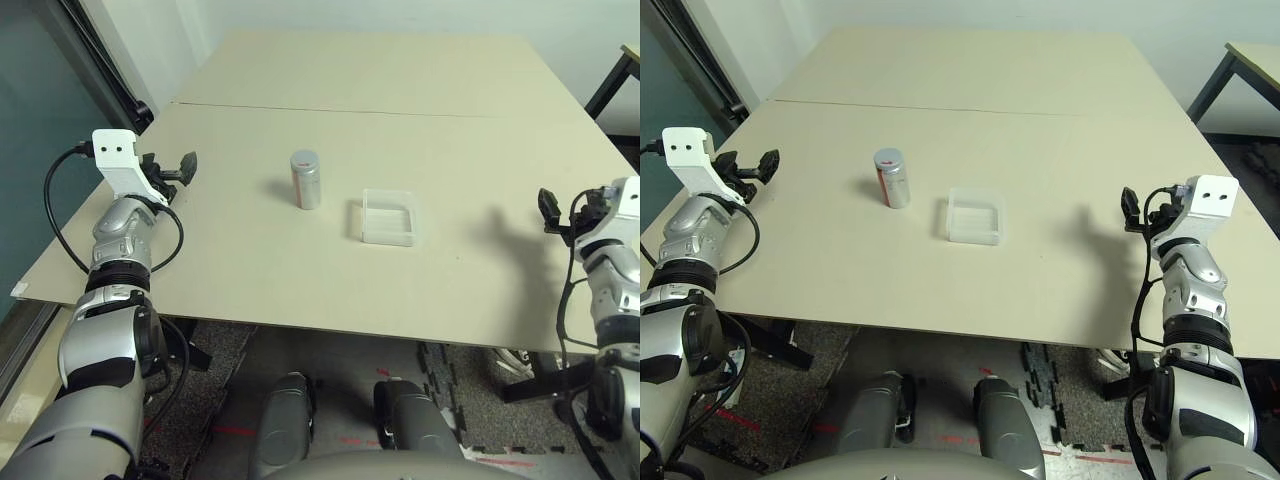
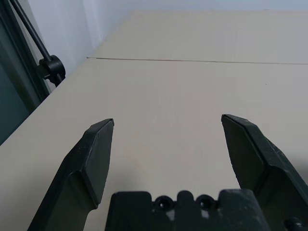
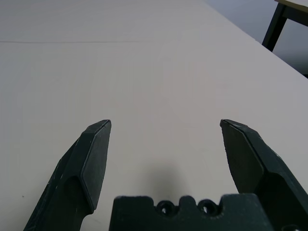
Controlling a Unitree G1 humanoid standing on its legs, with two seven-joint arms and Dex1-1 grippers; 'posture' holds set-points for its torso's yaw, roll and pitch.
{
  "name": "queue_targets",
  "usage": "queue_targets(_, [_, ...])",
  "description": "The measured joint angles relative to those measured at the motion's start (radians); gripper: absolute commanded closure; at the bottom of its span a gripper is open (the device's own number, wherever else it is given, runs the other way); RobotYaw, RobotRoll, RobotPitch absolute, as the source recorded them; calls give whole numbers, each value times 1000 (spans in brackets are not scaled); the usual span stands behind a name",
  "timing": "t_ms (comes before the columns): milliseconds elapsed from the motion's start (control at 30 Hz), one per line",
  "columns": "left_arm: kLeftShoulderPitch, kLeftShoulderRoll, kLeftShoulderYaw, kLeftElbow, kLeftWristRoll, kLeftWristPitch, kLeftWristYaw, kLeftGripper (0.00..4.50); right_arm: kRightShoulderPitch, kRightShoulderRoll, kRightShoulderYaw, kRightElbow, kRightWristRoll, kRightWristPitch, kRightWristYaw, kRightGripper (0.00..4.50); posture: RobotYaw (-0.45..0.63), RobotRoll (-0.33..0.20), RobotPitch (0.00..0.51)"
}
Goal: Pour the medicine from the bottle into the box.
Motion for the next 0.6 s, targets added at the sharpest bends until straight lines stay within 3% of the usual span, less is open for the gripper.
queue_targets(233, [0,-1,-1,78,8,-9,17,17,87,15,-12,-97,15,36,-42,0,19,0,94])
queue_targets(400, [-29,-4,10,66,-16,32,-44,17,72,-12,-13,-194,37,119,-26,0,36,0,81])
queue_targets(533, [-7,-4,16,-59,-56,105,-123,17,65,-67,8,-313,64,234,72,0,41,0,79])
queue_targets(600, [80,-4,-11,-245,-77,191,-195,17,87,-111,42,-409,94,342,163,0,42,0,82])
